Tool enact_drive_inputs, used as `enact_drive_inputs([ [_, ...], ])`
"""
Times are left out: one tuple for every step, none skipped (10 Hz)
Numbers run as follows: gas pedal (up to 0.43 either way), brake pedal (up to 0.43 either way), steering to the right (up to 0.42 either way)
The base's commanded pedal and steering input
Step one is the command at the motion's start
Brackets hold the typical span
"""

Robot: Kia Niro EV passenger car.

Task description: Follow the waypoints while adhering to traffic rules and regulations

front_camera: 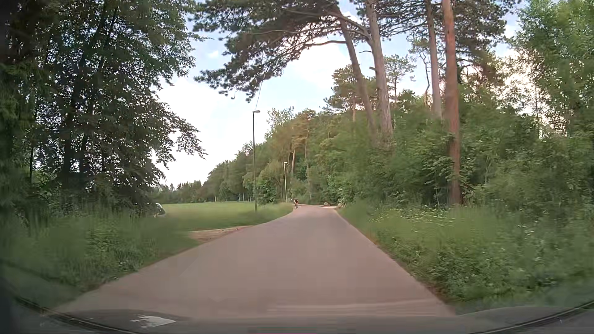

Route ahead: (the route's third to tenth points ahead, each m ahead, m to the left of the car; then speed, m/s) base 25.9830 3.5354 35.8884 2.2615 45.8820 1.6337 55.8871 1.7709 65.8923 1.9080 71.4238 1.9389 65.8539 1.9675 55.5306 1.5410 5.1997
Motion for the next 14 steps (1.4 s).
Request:
enact_drive_inputs([
  [0.0,0.018,0.01],
  [0.0,0.018,0.009],
  [0.0,0.018,0.006],
  [0.0,0.018,0.007],
  [0.0,0.018,0.01],
  [0.0,0.018,0.012],
  [0.0,0.018,0.011],
  [0.0,0.018,0.012],
  [0.0,0.018,0.014],
  [0.0,0.018,0.014],
  [0.0,0.018,0.014],
  [0.0,0.018,0.012],
  [0.0,0.018,0.011],
  [0.0,0.018,0.011],
])
